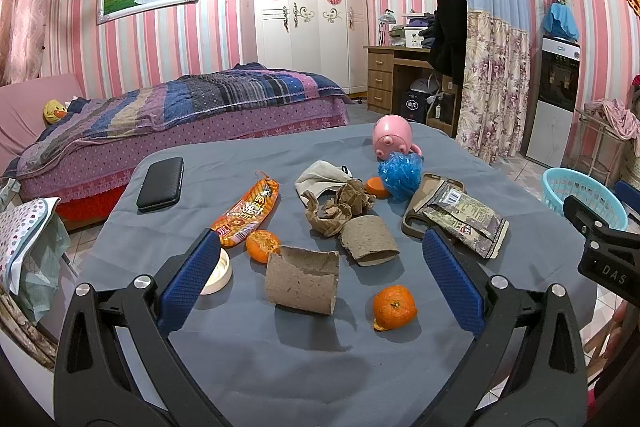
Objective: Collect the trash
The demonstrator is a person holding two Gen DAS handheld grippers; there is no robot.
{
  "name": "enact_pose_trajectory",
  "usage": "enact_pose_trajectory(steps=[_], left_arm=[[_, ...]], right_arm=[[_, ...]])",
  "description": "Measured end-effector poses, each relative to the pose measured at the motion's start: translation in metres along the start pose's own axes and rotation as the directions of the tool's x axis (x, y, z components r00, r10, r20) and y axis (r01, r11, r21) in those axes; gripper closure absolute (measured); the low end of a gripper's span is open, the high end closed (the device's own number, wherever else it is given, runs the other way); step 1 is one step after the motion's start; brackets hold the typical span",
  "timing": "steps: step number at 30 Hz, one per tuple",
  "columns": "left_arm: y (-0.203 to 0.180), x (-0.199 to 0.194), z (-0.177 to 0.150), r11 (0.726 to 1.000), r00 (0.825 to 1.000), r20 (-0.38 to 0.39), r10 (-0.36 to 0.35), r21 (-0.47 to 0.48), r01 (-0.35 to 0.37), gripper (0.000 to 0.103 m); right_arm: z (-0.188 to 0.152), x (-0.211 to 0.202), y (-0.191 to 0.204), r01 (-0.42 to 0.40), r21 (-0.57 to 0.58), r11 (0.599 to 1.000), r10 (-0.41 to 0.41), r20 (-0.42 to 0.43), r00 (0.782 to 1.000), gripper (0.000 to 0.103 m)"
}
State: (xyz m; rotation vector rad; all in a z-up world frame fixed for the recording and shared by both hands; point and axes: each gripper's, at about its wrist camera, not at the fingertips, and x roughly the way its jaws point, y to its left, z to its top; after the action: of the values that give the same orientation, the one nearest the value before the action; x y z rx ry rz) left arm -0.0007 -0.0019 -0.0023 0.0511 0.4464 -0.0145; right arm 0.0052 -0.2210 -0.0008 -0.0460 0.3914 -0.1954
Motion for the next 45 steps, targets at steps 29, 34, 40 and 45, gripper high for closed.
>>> enact_pose_trajectory(steps=[29,34,40,45], left_arm=[[-0.0054,0.0011,0.0013,1.000,1.000,0.000,-0.002,-0.002,0.002,0.005],[-0.0061,0.0011,0.0012,1.000,1.000,0.000,-0.001,0.000,0.001,0.005],[-0.0054,0.0011,0.0013,1.000,1.000,0.000,-0.002,-0.002,0.002,0.005],[-0.0063,-0.0002,0.0010,1.000,1.000,-0.001,-0.002,-0.002,0.002,0.005]], right_arm=[[0.0001,0.0013,0.0001,0.000,0.001,1.000,0.000,0.003,1.000,0.004],[0.0001,0.0011,0.0000,0.001,0.000,1.000,-0.001,0.004,1.000,0.004],[0.0001,0.0008,-0.0005,0.001,0.001,1.000,-0.001,0.004,1.000,0.004],[-0.0001,0.0011,-0.0002,0.000,0.001,1.000,0.000,0.004,1.000,0.004]])
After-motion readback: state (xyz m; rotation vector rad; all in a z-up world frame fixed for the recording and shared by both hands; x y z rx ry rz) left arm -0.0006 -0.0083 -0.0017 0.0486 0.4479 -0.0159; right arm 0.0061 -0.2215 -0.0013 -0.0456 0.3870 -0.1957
